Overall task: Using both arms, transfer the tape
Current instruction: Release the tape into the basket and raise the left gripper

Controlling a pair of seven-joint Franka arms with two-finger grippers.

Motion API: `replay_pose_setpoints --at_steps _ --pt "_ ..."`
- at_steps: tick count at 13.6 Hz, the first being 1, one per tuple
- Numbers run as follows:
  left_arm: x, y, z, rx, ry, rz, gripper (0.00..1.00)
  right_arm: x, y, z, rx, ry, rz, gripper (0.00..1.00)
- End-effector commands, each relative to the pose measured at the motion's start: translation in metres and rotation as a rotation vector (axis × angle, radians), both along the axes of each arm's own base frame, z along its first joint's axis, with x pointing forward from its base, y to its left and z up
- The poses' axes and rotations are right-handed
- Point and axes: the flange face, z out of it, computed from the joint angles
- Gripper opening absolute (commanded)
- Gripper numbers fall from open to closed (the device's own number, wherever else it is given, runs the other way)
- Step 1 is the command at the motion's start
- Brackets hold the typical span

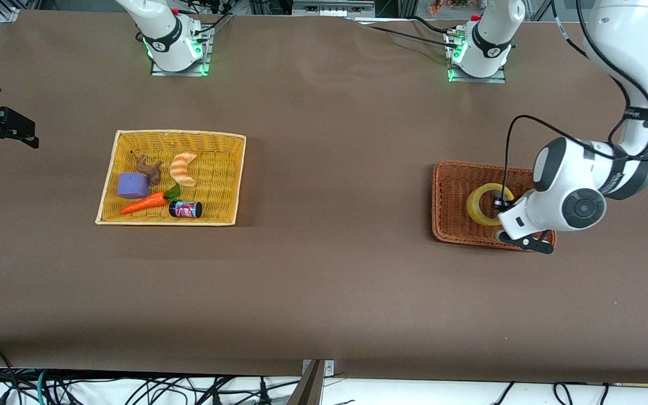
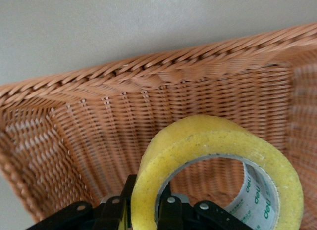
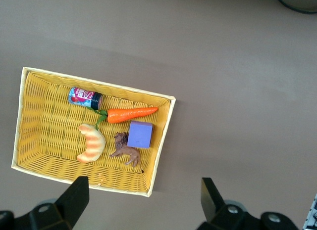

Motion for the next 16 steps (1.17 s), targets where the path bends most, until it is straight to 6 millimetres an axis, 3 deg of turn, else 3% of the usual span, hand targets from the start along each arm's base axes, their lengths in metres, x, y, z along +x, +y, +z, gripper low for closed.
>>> replay_pose_setpoints --at_steps 1,2,3,5,8,10,12,13,14,16 --pt "-0.009 0.004 -0.004 0.016 -0.026 -0.052 0.36 0.002 0.002 0.004 0.015 -0.008 -0.008 1.0" --pt "-0.007 0.002 0.0 0.015 -0.033 -0.054 0.76 0.002 0.002 0.004 0.015 -0.008 -0.008 1.0" --pt "-0.005 -0.002 0.009 0.017 -0.043 -0.059 1.0 0.002 0.002 0.004 0.015 -0.008 -0.008 1.0" --pt "0.001 -0.012 0.06 0.028 -0.085 -0.052 1.0 0.002 0.002 0.004 0.015 -0.006 -0.008 1.0" --pt "0.01 -0.033 0.165 0.048 -0.131 -0.052 1.0 0.002 0.003 0.005 0.015 -0.009 -0.006 1.0" --pt "0.014 -0.03 0.24 0.058 -0.164 -0.026 1.0 0.002 0.003 0.004 0.015 -0.008 -0.006 1.0" --pt "0.013 -0.008 0.312 -0.039 -0.199 0.057 1.0 0.002 0.003 0.004 0.015 -0.008 -0.006 1.0" --pt "0.006 0.003 0.336 -0.082 -0.231 0.098 1.0 0.002 0.003 0.004 0.015 -0.008 -0.005 1.0" --pt "0.003 0.017 0.346 -0.076 -0.254 0.132 1.0 0.002 0.003 0.004 0.015 -0.008 -0.005 1.0" --pt "-0.021 0.021 0.353 -0.04 -0.273 0.167 1.0 0.002 0.003 0.004 0.015 -0.008 -0.006 1.0"
